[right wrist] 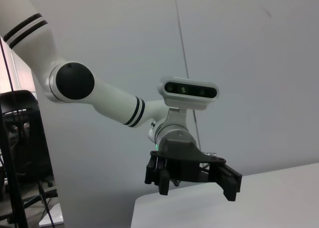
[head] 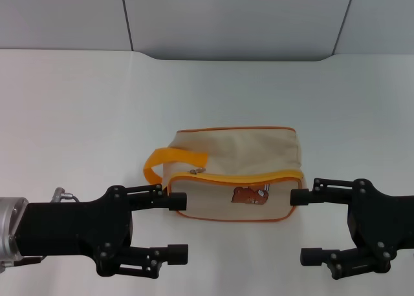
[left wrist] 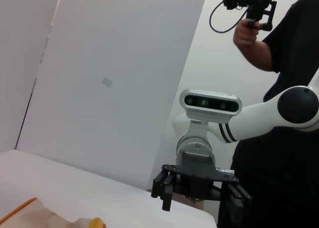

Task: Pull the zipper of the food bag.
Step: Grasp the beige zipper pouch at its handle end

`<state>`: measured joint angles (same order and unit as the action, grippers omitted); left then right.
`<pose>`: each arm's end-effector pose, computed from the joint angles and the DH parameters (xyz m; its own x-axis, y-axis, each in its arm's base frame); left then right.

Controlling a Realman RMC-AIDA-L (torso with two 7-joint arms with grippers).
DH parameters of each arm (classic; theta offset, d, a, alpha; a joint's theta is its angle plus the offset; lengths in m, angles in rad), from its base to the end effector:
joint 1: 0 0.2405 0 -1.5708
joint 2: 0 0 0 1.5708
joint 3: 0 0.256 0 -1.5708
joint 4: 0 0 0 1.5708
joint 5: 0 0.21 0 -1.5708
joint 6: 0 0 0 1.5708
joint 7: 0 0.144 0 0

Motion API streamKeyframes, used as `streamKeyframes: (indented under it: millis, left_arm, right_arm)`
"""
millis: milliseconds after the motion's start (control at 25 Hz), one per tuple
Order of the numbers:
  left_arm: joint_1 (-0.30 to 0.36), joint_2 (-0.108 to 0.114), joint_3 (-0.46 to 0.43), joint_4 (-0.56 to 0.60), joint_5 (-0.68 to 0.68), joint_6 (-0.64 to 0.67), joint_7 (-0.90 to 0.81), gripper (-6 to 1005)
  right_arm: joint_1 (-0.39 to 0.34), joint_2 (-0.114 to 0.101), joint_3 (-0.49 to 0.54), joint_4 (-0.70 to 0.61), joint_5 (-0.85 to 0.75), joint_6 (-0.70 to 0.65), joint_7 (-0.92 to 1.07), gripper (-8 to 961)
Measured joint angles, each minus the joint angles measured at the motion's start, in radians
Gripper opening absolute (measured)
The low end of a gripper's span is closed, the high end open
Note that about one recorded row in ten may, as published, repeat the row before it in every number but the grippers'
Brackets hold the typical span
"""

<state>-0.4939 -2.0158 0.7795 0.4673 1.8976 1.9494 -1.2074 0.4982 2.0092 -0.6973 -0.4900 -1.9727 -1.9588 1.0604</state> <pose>-0.2515 0.2636 0.0020 0.7156 0.2988 0.6314 0.2313 -0.9543 0.1894 0.2574 0.2669 0.0107 0.7605 -0.1448 -0.6330 -0.1332 -0.9889 0.0662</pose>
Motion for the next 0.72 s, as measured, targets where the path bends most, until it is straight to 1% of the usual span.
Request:
streamKeyframes:
  millis: [560,680,720]
  left_arm:
    - [-0.001,-0.001,0.001,0.001,0.002,-0.008,0.015,805]
    - [-0.002,-0.001,0.0,0.001,0.002,-0.021,0.015,801]
    - [0.001,-0.001,-0.005,0.001,0.003,-0.072,0.016,800]
  right_arm:
    - [0.001,0.0,0.0,-0.001,0.003,-0.007,0.005,824]
    - [-0.002,0.0,0.003,-0.001,0.003,-0.007,0.006,824]
    - [-0.005,0.0,0.004,-0.001,0.003,-0.007,0.006,824]
